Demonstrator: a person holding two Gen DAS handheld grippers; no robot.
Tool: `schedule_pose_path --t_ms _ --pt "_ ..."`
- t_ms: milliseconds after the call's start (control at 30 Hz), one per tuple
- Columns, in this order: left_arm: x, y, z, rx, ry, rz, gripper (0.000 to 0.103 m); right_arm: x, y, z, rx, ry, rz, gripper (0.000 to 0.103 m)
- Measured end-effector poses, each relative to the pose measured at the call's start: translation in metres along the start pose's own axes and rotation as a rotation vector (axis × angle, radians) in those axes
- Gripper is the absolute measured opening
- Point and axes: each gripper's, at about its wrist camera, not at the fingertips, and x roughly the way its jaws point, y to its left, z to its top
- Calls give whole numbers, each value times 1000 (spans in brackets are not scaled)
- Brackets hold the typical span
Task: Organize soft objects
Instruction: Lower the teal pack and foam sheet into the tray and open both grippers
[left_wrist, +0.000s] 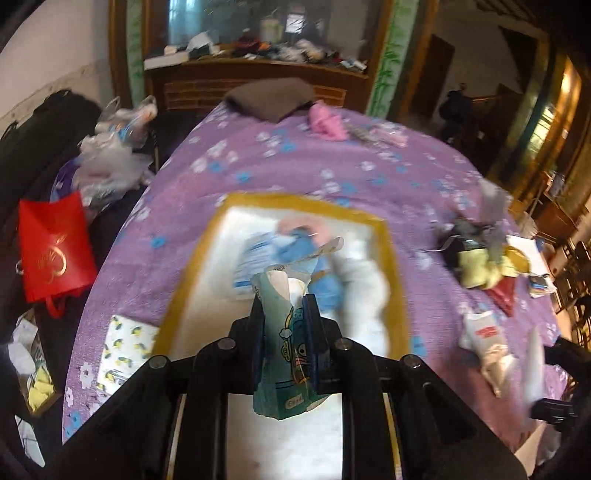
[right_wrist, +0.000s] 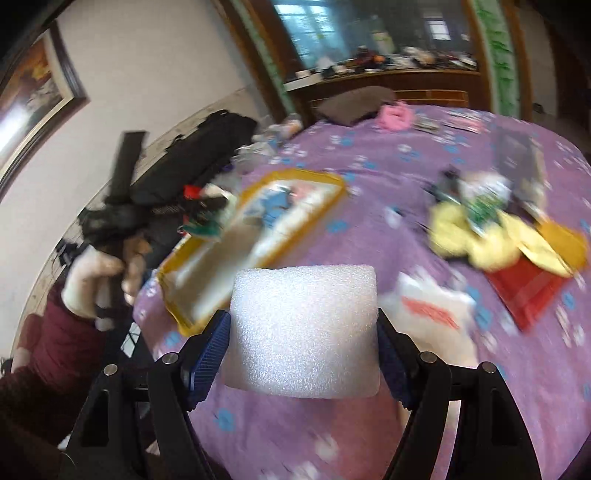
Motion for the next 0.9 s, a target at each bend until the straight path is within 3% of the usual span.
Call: schedule_pose_path --t_ms 133,300,467,533,667,700,800,900 --pt "25 24 0 -34 16 28 16 39 28 33 -54 33 42 74" --pt "47 45 -2 -76 49 7 19 94 64 58 -143 90 30 75" --pt "48 54 -3 -103 38 -14 36 140 90 70 -193 127 8 76" --pt "43 61 -4 -134 28 -52 37 152 94 73 -196 112 -3 77" --pt "24 72 -7 -183 -44 -75 39 170 89 74 -175 104 7 93" --pt "22 73 -9 -194 -65 -78 43 176 86 75 -164 104 11 96" --pt "18 77 -14 -238 -150 -22 72 187 82 77 -135 106 12 99" --pt "27 81 -18 -297 -117 29 73 180 67 82 -82 76 7 99"
